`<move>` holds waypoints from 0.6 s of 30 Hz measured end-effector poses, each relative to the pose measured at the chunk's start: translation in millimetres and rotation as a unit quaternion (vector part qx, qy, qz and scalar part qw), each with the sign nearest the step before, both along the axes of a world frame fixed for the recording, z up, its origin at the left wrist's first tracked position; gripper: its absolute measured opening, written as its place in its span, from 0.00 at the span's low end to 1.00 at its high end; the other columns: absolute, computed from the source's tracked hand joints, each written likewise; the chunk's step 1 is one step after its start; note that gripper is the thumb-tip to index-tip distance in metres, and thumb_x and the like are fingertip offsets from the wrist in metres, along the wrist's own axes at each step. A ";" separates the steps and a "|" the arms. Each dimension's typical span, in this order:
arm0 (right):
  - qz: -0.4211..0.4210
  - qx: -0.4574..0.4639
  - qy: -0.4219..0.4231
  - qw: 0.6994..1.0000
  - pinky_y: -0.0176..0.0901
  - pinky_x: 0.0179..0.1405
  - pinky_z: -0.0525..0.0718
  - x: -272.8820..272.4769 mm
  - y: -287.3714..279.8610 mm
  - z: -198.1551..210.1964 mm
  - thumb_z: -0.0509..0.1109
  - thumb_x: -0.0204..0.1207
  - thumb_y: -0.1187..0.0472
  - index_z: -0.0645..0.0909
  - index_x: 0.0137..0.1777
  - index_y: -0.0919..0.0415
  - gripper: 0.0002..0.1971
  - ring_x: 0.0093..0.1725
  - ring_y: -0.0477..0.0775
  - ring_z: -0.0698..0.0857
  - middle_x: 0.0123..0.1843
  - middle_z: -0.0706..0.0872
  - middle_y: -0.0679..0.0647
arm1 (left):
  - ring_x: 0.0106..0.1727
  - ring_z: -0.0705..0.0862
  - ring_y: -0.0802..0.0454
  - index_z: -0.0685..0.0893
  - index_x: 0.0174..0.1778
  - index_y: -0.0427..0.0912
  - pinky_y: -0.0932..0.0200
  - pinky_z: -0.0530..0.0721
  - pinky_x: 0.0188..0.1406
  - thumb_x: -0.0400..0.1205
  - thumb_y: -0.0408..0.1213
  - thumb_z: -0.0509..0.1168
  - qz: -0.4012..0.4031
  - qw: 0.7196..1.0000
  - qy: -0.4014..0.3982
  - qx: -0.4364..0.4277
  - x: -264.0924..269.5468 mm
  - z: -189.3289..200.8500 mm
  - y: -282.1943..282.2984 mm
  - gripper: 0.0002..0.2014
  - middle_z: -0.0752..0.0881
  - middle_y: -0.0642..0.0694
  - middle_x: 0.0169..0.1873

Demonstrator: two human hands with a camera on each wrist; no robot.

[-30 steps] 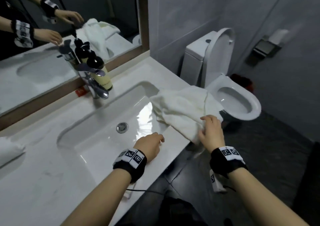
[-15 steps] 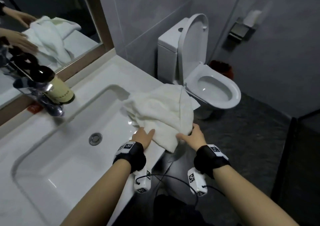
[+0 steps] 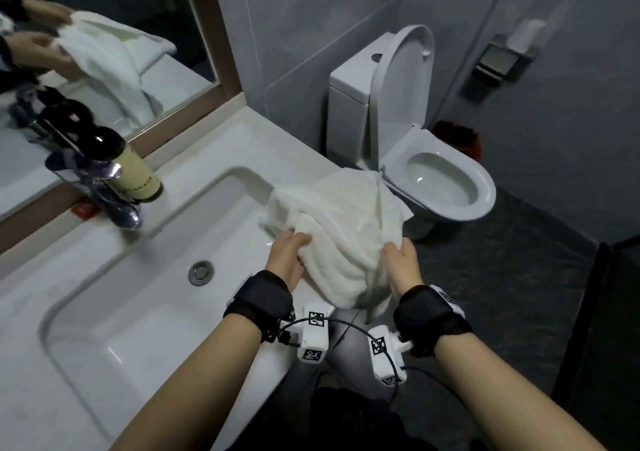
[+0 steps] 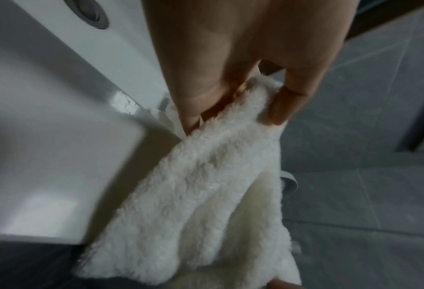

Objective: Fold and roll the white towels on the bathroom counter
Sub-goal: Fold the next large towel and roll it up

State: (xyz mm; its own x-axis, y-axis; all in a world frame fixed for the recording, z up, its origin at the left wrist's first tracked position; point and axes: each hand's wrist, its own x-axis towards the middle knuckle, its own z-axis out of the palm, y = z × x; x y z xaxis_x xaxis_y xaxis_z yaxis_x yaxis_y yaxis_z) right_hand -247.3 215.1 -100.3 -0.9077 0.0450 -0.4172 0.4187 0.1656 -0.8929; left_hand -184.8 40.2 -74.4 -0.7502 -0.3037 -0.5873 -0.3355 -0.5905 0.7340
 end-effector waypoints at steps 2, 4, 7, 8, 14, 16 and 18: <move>0.022 -0.079 -0.021 0.996 0.44 0.48 0.81 -1.8 -11.9 10.0 0.63 0.71 0.57 0.77 0.50 0.60 0.11 0.50 0.55 0.82 0.45 0.84 0.51 | 0.55 0.83 0.38 0.78 0.60 0.33 0.46 0.80 0.57 0.79 0.25 0.61 0.013 0.999 0.029 0.025 8.0 7.8 -8.8 0.13 0.85 0.35 0.49; 0.098 -0.108 -0.027 0.989 0.43 0.49 0.86 0.9 -23.2 20.1 0.72 0.70 0.50 0.80 0.58 0.59 0.19 0.52 0.52 0.88 0.52 0.90 0.52 | 0.59 0.84 0.38 0.76 0.67 0.31 0.46 0.83 0.61 0.79 0.27 0.64 0.043 0.997 0.044 0.050 19.6 13.1 -22.7 0.19 0.85 0.31 0.57; 0.179 -0.114 -0.012 0.977 0.37 0.40 0.87 9.4 -38.4 36.6 0.76 0.71 0.59 0.83 0.52 0.59 0.12 0.49 0.52 0.90 0.47 0.92 0.52 | 0.60 0.85 0.41 0.76 0.69 0.29 0.49 0.84 0.59 0.78 0.36 0.67 0.077 0.990 0.055 0.103 46.0 20.2 -48.6 0.24 0.83 0.32 0.62; 0.190 -0.118 -0.014 0.975 0.42 0.44 0.88 12.4 -44.2 43.3 0.75 0.71 0.60 0.84 0.52 0.60 0.11 0.50 0.56 0.90 0.47 0.92 0.54 | 0.63 0.83 0.42 0.75 0.70 0.30 0.49 0.81 0.63 0.77 0.39 0.67 0.072 0.988 0.058 0.123 57.8 21.9 -57.5 0.26 0.82 0.33 0.64; 0.317 -0.123 -0.022 0.940 0.58 0.62 0.82 44.3 -92.4 66.4 0.69 0.77 0.52 0.81 0.61 0.65 0.19 0.58 0.62 0.87 0.58 0.88 0.64 | 0.69 0.76 0.35 0.72 0.71 0.28 0.42 0.71 0.74 0.75 0.39 0.69 0.075 0.992 0.043 0.091 138.9 32.4 -90.8 0.30 0.76 0.29 0.69; 0.361 -0.128 -0.005 0.924 0.52 0.59 0.83 61.7 -111.5 71.6 0.68 0.78 0.52 0.81 0.61 0.63 0.17 0.57 0.58 0.87 0.57 0.89 0.59 | 0.65 0.78 0.34 0.74 0.68 0.27 0.41 0.72 0.70 0.73 0.33 0.70 0.115 0.991 0.042 0.046 167.1 36.7 -96.2 0.28 0.77 0.27 0.66; 0.400 -0.127 0.012 0.908 0.46 0.54 0.83 80.6 -130.5 77.2 0.68 0.78 0.54 0.81 0.61 0.62 0.16 0.54 0.53 0.88 0.54 0.89 0.54 | 0.61 0.81 0.37 0.78 0.64 0.30 0.43 0.75 0.68 0.71 0.31 0.70 0.169 0.984 0.050 0.005 197.8 42.8 -101.9 0.25 0.80 0.29 0.61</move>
State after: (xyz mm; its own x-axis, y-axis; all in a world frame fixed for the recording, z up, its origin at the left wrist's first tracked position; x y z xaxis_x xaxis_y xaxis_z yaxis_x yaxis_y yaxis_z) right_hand -166.7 84.6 -23.1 -0.6166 -0.7268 -0.3026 0.2360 0.1961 -0.9518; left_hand 13.0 -61.7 -31.6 -0.6612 -0.5408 -0.5199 -0.0445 -0.6635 0.7468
